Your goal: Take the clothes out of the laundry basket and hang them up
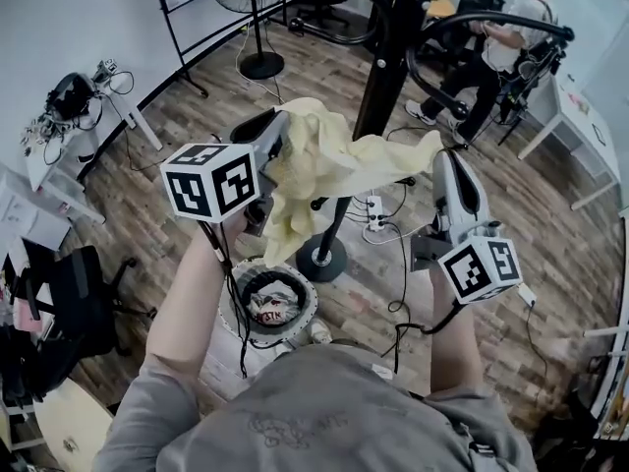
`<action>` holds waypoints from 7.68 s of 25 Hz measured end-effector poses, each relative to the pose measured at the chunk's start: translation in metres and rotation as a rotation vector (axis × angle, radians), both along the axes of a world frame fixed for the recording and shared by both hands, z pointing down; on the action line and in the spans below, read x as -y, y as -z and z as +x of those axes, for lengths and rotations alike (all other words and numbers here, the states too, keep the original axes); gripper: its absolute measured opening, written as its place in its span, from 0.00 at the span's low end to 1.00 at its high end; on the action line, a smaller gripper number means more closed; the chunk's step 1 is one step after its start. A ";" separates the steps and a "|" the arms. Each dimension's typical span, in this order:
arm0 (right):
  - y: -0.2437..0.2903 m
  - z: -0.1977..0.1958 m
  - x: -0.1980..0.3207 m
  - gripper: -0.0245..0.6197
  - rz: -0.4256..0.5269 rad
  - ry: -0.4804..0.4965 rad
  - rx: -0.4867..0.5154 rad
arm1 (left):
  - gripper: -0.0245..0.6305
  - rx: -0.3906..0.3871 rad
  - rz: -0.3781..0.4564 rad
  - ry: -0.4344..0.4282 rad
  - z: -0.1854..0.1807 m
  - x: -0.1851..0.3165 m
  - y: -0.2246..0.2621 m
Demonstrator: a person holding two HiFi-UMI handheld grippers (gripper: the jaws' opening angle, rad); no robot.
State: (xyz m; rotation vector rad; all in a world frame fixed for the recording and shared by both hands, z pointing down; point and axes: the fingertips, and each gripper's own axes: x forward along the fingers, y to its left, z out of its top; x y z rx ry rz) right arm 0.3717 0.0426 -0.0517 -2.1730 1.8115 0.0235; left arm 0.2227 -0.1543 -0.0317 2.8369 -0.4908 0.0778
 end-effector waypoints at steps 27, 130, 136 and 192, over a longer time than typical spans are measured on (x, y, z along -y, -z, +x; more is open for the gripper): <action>-0.163 0.063 -0.171 0.11 -0.243 -0.395 0.314 | 0.09 0.142 -0.193 -0.373 0.073 -0.187 -0.117; -0.408 -0.310 0.091 0.47 -1.001 0.801 -0.133 | 0.51 0.606 -0.346 0.441 -0.339 -0.075 -0.398; -0.482 -0.325 0.081 0.49 -1.131 0.824 -0.127 | 0.51 0.648 -0.457 0.398 -0.342 -0.084 -0.471; -1.101 -0.340 0.049 0.61 -1.567 0.718 0.125 | 0.49 0.766 -0.955 0.280 -0.302 -0.118 -1.040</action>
